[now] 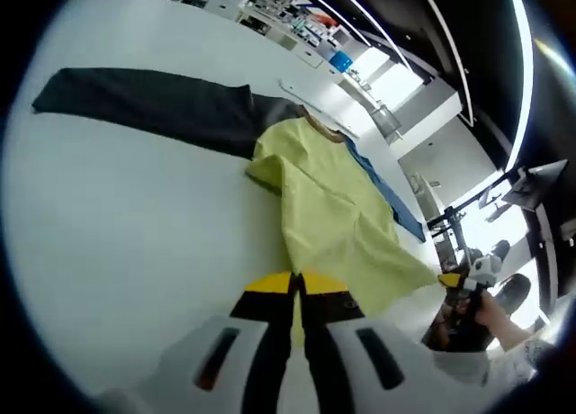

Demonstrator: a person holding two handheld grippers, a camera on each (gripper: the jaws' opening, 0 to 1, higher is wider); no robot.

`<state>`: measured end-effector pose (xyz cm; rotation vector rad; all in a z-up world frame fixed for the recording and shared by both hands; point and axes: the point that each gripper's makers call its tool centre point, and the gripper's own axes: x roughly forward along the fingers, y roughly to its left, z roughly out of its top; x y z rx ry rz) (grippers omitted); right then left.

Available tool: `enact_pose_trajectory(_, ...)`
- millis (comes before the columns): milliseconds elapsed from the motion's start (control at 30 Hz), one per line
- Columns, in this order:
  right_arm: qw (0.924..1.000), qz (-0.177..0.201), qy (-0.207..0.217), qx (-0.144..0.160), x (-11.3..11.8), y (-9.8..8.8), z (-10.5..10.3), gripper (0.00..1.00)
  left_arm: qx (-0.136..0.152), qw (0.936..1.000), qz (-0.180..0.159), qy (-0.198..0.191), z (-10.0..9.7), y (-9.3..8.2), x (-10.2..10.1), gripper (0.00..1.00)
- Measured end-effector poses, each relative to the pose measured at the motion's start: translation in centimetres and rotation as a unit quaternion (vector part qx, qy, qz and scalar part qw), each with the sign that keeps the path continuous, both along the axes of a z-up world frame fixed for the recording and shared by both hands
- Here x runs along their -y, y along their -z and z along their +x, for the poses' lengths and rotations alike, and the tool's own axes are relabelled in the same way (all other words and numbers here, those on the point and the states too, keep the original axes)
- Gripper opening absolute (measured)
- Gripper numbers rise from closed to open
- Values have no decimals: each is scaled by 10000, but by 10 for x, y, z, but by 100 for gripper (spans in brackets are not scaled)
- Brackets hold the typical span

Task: Fold the garment on the visible template until the final outline fits inside the template.

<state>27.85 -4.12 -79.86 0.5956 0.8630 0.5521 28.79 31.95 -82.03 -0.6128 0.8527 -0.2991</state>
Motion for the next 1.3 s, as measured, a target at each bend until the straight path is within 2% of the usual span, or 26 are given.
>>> enact_pose_trajectory(200,9993,-108,-326,-164,-10,10,-25,0,-304,9995,32,-12,-23,10,-11,0)
enact_pose_trajectory(333,9985,-196,-451,-238,-12,16,-36,0,-387,9992,115,11,-34,13,-15,0)
enact_pose_trajectory(433,9968,-432,-609,-284,-12,24,-44,0,-457,9989,130,7,-37,17,-21,0)
enact_pose_trajectory(633,9957,-574,-639,-344,-10,39,-46,0,-550,9984,160,-2,-40,21,-24,0)
enact_pose_trajectory(900,9945,-690,-645,-445,-10,48,-49,0,-643,9978,186,15,-41,24,-26,0)
enact_pose_trajectory(1033,9940,-730,-669,-474,-10,52,-49,0,-536,9982,251,98,-41,24,-25,0)
enact_pose_trajectory(1300,9936,-720,-716,-490,-8,56,-48,0,-502,9985,233,2,-41,25,-26,0)
